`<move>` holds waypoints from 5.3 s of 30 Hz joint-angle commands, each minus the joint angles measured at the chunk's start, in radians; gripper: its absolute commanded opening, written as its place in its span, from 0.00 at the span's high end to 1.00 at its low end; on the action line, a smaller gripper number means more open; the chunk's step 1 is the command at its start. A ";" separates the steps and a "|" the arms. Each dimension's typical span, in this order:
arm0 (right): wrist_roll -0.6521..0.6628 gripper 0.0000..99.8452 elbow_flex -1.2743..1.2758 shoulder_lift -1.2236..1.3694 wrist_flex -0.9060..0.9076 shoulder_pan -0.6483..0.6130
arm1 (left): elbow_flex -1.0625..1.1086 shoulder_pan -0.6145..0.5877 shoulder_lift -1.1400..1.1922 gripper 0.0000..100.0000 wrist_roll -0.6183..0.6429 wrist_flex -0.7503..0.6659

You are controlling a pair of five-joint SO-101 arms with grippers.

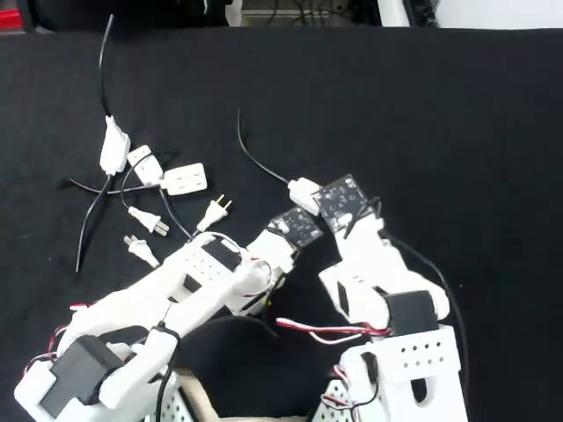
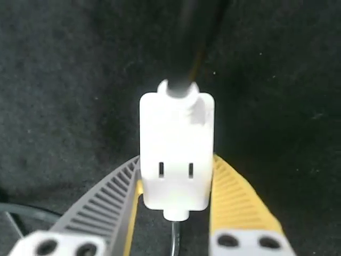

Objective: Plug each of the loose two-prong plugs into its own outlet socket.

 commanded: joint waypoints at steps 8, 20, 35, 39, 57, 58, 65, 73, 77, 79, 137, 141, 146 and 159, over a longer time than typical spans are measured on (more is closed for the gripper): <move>0.009 0.91 -0.058 -0.007 0.008 0.017 | -0.013 -0.145 -0.121 0.97 0.055 0.002; 0.041 0.91 -0.025 0.005 -0.034 0.012 | -0.031 -0.734 -0.543 0.97 0.130 0.015; 0.032 0.91 -0.079 0.404 -0.226 -0.037 | -0.693 -0.975 0.328 0.97 0.037 -0.110; 0.032 0.91 -0.076 0.423 -0.242 -0.035 | -0.920 -0.978 0.575 0.95 0.037 -0.066; 0.037 0.91 -0.071 0.427 -0.241 -0.035 | -1.633 -0.880 0.664 0.74 -0.308 0.842; 0.038 0.91 -0.071 0.427 -0.241 -0.035 | -1.635 -0.852 0.643 0.74 -0.354 0.873; 0.040 0.91 -0.070 0.429 -0.235 -0.034 | -1.471 -0.627 0.601 0.83 -0.640 0.928; 0.041 0.91 -0.065 0.429 -0.235 -0.034 | -1.030 -0.572 0.598 0.76 -0.789 0.454; 0.071 0.91 -0.050 0.429 -0.242 -0.034 | -0.897 -0.582 0.555 0.75 -0.809 0.261; 0.078 0.91 -0.048 0.429 -0.242 -0.034 | -0.865 -0.590 0.552 0.75 -0.809 0.183; 0.077 0.91 -0.028 0.427 -0.262 -0.034 | -1.431 -0.590 0.799 0.97 -0.471 0.677; 0.077 0.91 -0.033 0.427 -0.262 -0.012 | -1.434 -0.562 0.667 0.97 -0.371 0.778; 0.075 0.91 -0.058 0.421 -0.255 0.043 | -1.331 -0.522 0.500 0.97 -0.270 0.824; 0.077 0.91 -0.255 0.430 -0.097 0.163 | -0.455 -0.220 -0.051 0.97 -0.169 0.494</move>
